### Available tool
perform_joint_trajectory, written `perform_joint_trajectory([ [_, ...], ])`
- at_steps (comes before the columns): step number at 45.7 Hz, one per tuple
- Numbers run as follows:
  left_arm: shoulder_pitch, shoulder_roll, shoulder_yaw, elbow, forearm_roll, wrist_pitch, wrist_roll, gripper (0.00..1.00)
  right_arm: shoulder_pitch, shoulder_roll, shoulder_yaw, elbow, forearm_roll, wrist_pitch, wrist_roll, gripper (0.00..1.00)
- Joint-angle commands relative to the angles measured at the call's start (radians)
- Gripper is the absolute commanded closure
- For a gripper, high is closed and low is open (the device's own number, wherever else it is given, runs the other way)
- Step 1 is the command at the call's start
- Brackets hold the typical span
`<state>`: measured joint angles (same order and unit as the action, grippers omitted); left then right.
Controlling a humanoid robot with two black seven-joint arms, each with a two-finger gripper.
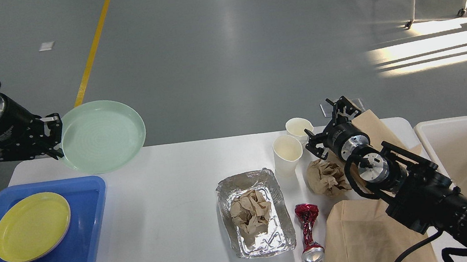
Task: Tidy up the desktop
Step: 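Lift the pale green plate and stack it on the yellow plate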
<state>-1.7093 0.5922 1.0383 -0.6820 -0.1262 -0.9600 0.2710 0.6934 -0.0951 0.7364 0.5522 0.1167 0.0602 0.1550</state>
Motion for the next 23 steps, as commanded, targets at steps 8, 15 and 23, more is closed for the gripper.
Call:
perform_joint_trajectory([
  [8,0.128,0.135,-0.029,0.025,-0.004,0.000,-0.001,1.00,0.000,0.000,0.000,0.000,0.000,0.000,0.000,0.00],
  [15,0.259,0.166,-0.095,0.073,-0.004,0.010,-0.001,1.00,0.000,0.000,0.000,0.000,0.000,0.000,0.000,0.00],
  [23,0.382,0.175,-0.170,0.163,-0.004,0.047,-0.001,1.00,0.000,0.000,0.000,0.000,0.000,0.000,0.000,0.00],
])
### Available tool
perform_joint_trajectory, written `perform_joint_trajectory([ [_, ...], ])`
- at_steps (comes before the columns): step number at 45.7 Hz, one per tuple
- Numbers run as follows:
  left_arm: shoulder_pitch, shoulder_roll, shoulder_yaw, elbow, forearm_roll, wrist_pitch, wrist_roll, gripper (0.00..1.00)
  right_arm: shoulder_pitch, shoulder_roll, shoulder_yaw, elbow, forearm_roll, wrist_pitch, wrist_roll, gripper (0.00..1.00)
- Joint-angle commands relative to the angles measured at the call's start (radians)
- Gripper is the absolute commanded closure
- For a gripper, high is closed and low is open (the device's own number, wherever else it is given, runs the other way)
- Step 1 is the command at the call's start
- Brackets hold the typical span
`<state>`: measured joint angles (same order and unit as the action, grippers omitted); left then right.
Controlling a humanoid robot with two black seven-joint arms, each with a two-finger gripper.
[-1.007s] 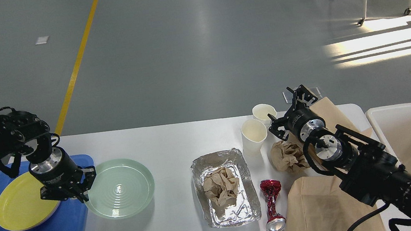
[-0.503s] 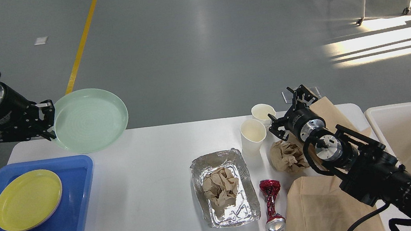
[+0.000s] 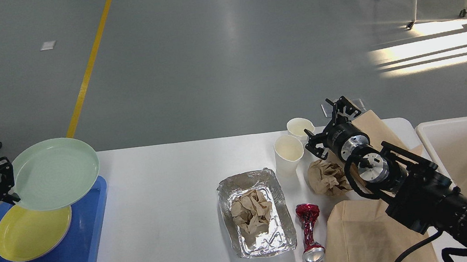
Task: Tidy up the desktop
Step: 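Lift the pale green plate and stack it on the yellow plate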
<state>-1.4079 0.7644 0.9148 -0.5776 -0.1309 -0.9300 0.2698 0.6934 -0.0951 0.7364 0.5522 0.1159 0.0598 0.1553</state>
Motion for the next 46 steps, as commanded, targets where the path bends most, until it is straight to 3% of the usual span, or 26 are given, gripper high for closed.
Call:
perform_joint_trajectory([
  [1,0.095,0.003,-0.053,0.073,0.000,0.017,0.000,1.00,0.000,0.000,0.000,0.000,0.001,0.001,0.000,0.00],
  [12,0.204,0.010,-0.111,0.166,-0.001,0.019,-0.001,1.00,0.000,0.000,0.000,0.000,-0.001,0.001,0.000,0.00],
  [23,0.394,0.001,-0.304,0.274,0.014,0.060,0.005,1.00,0.000,0.000,0.000,0.000,0.001,0.000,0.000,0.00],
  [46,0.438,-0.039,-0.320,0.279,0.043,0.184,0.003,0.96,0.000,0.000,0.000,0.000,0.001,0.000,0.000,0.00],
])
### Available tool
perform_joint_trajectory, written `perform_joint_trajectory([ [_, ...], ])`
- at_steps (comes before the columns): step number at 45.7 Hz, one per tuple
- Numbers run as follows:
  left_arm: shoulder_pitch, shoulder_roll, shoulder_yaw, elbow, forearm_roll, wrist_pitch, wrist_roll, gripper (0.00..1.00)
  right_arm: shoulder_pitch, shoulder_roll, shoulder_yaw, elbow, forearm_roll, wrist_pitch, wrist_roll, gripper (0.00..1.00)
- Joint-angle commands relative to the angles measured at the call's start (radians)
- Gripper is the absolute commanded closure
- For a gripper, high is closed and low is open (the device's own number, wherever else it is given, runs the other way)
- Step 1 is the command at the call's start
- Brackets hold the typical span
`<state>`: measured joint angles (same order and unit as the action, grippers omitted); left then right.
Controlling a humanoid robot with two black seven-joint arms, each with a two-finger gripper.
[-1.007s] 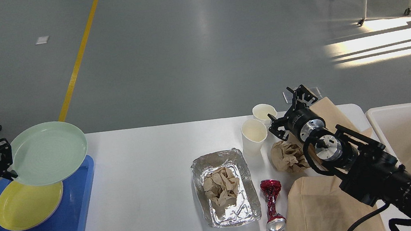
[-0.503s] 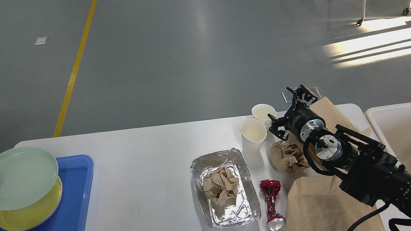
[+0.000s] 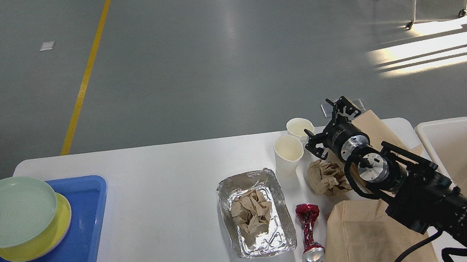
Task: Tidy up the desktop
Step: 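Lift the pale green plate and stack it on the yellow plate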
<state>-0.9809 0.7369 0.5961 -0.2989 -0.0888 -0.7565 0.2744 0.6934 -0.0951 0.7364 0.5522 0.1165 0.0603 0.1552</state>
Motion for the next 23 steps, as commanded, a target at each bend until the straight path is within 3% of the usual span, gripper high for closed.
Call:
perform_joint_trajectory([
  [1,0.015,-0.013,-0.001,0.000,0.001,0.014,0.000,0.96,0.000,0.000,0.000,0.000,-0.001,0.000,0.000,0.00],
  [16,0.034,-0.042,-0.009,-0.002,0.001,0.017,-0.001,0.94,0.000,0.000,0.001,0.000,0.000,0.001,0.000,0.00],
  [23,0.034,-0.047,-0.010,-0.002,0.001,0.022,-0.001,0.80,0.000,0.000,0.000,0.000,0.000,0.000,0.000,0.00],
])
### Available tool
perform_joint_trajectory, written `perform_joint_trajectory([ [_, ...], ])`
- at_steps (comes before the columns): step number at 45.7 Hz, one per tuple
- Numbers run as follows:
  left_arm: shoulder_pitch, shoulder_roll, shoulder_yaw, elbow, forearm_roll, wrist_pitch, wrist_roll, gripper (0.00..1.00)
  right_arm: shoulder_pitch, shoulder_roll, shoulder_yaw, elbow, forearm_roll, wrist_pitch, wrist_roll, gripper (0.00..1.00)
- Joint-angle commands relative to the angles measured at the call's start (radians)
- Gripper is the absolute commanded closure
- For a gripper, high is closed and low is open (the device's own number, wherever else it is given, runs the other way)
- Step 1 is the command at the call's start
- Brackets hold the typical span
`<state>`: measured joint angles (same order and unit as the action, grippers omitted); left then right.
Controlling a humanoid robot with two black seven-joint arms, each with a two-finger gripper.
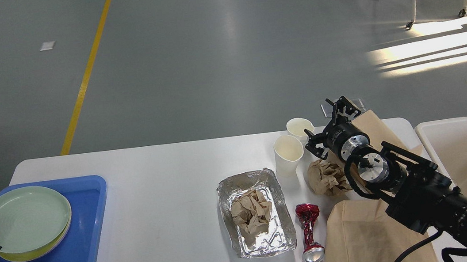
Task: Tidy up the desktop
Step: 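Lift the pale green plate and stack it on the yellow plate, then release the green plate and raise the left gripper away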
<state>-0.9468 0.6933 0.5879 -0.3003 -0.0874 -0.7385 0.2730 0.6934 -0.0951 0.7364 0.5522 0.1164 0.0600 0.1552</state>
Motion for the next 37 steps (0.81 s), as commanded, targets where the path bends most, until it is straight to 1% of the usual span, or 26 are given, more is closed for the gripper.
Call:
perform_joint_trajectory([
  [1,0.000,-0.003,-0.002,0.000,0.000,0.007,-0.002,0.77,0.000,0.000,0.000,0.000,-0.001,0.000,0.000,0.00],
  [4,0.000,-0.003,-0.002,0.000,0.000,0.033,-0.002,0.69,0.000,0.000,0.000,0.000,0.000,0.000,0.001,0.00],
  [9,0.009,-0.005,0.000,0.000,0.000,0.093,-0.002,0.59,0.000,0.000,0.000,0.000,0.000,0.000,0.001,0.00],
  [12,0.011,-0.005,0.000,0.000,0.000,0.131,-0.002,0.50,0.000,0.000,0.000,0.000,-0.001,0.000,0.001,0.00],
  [16,0.013,-0.008,-0.003,-0.002,0.000,0.172,-0.006,0.35,0.000,0.000,0.000,0.000,0.000,0.000,0.000,0.00],
  [19,0.014,-0.012,-0.011,-0.002,0.000,0.205,-0.014,0.20,0.000,0.000,0.000,0.000,0.000,0.000,0.001,0.00],
  [21,0.014,-0.014,-0.017,-0.005,0.000,0.225,-0.014,0.13,0.000,0.000,0.000,0.000,0.000,0.000,0.000,0.00],
  [25,0.014,-0.021,-0.022,-0.007,-0.002,0.263,-0.015,0.07,0.000,0.000,0.000,0.000,-0.001,0.001,0.001,0.00],
  [31,0.011,-0.014,-0.030,-0.003,-0.002,0.329,-0.017,0.05,0.000,0.000,0.000,0.000,0.000,0.000,0.000,0.00],
  [37,0.008,-0.006,-0.054,0.000,-0.002,0.479,-0.018,0.05,0.000,0.000,0.000,0.000,-0.001,0.000,0.000,0.00],
])
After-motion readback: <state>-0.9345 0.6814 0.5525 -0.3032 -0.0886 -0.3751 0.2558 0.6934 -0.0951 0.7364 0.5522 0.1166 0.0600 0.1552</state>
